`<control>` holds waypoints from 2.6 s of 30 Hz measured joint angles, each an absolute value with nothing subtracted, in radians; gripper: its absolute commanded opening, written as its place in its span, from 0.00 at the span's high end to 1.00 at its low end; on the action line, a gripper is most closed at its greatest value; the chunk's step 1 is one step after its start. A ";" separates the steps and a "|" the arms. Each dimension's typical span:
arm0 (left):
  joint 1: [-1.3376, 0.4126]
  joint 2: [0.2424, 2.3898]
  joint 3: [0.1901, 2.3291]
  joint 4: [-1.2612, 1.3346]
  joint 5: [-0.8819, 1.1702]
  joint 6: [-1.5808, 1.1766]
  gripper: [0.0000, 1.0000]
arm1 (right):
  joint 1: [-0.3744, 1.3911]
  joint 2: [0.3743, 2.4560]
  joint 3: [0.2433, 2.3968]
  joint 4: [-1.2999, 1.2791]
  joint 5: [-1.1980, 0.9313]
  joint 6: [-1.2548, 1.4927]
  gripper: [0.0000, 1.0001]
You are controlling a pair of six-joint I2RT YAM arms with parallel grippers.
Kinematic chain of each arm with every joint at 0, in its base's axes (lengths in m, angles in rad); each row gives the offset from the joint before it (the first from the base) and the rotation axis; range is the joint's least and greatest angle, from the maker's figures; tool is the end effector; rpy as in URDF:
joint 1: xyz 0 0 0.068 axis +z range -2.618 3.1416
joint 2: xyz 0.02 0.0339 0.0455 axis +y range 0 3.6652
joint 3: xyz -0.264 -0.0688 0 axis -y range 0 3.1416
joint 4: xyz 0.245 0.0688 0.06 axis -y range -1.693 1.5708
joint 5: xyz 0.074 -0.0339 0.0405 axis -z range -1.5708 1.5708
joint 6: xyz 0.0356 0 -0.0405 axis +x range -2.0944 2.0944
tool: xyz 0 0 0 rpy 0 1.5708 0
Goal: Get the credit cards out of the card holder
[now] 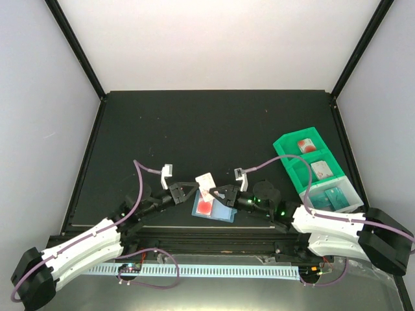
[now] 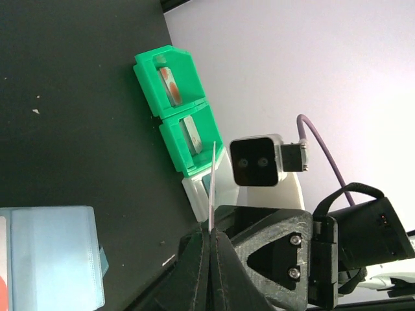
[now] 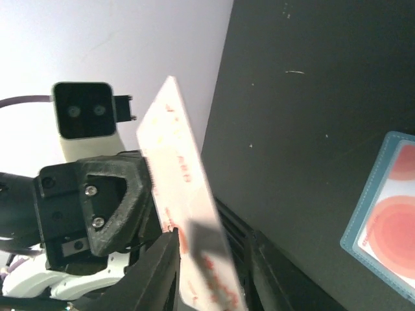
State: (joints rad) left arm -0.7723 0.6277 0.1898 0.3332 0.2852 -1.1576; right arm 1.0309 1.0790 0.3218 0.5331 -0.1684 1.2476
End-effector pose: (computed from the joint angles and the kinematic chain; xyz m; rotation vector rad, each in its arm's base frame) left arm 0.1085 -0.1197 0.2077 -0.1267 1.9743 -1.6127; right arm 0.1085 0.1926 0.1973 0.0897 2.1803 1.6545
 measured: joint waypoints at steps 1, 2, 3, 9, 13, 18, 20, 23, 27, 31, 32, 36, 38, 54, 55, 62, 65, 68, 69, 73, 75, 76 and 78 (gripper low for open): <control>-0.772 0.627 0.184 0.338 0.286 -1.162 0.98 | 1.031 1.076 0.319 0.541 -0.170 1.244 0.82; -0.772 0.624 0.178 0.345 0.285 -1.166 0.98 | 1.031 1.074 0.317 0.548 -0.172 1.242 0.86; -0.772 0.623 0.171 0.348 0.286 -1.169 0.98 | 1.031 1.071 0.315 0.554 -0.176 1.241 0.92; -0.773 0.617 0.149 0.352 0.292 -1.183 0.67 | 1.033 1.011 0.273 0.588 -0.186 1.234 0.99; -0.773 0.575 0.156 0.313 0.295 -1.148 0.51 | 1.032 0.927 0.247 0.562 -0.184 1.205 0.99; -0.773 0.495 0.192 0.251 0.324 -1.076 0.40 | 1.032 0.790 0.278 0.440 -0.214 1.095 0.99; -0.773 0.463 0.215 0.224 0.350 -1.040 0.37 | 1.032 0.765 0.314 0.381 -0.248 1.040 0.99; -0.773 0.422 0.248 0.196 0.395 -0.982 0.33 | 1.032 0.753 0.371 0.294 -0.318 0.962 0.99; -0.773 0.395 0.281 0.154 0.461 -0.912 0.36 | 1.032 0.758 0.398 0.238 -0.415 0.896 0.99; -0.773 0.393 0.300 0.101 0.512 -0.866 0.49 | 1.032 0.770 0.397 0.240 -0.502 0.872 0.99; -0.773 0.393 0.300 0.092 0.524 -0.856 0.55 | 1.032 0.776 0.397 0.241 -0.520 0.870 0.99; -0.773 0.414 0.300 0.062 0.572 -0.829 0.79 | 1.032 0.797 0.397 0.255 -0.571 0.868 0.99; -0.773 0.432 0.301 0.058 0.598 -0.823 0.93 | 1.032 0.801 0.397 0.255 -0.583 0.869 0.98; -0.773 0.466 0.259 0.208 0.608 -0.899 0.98 | 1.030 0.775 0.304 0.365 -0.511 1.007 0.62; -0.773 0.466 0.251 0.222 0.592 -0.914 0.98 | 1.030 0.780 0.290 0.391 -0.498 1.030 0.62; -0.773 0.465 0.136 0.360 0.453 -1.073 0.98 | 1.030 0.817 0.221 0.558 -0.403 1.158 0.79; -0.774 0.465 0.132 0.379 0.414 -1.111 0.99 | 1.031 0.839 0.217 0.604 -0.372 1.196 0.84; -0.774 0.465 0.132 0.398 0.380 -1.140 0.98 | 1.031 0.860 0.217 0.638 -0.351 1.221 0.88; -0.774 0.465 0.132 0.400 0.372 -1.146 0.98 | 1.031 0.868 0.217 0.651 -0.345 1.230 0.88; -0.774 0.465 0.132 0.402 0.342 -1.168 0.98 | 1.031 0.888 0.217 0.691 -0.327 1.250 0.88; -0.774 0.465 0.132 0.403 0.334 -1.173 0.98 | 1.031 0.897 0.217 0.706 -0.321 1.259 0.89; -0.774 0.465 0.132 0.403 0.329 -1.177 0.98 | 1.031 0.902 0.217 0.713 -0.319 1.263 0.90; -0.774 0.465 0.132 0.405 0.320 -1.182 0.99 | 1.031 0.913 0.217 0.727 -0.315 1.268 0.91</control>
State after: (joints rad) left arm -0.7738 0.4648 0.1322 0.4049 0.3199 -1.1824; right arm 1.0306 0.9134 0.2169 0.7265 -0.3153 1.2678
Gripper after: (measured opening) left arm 0.026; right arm 0.108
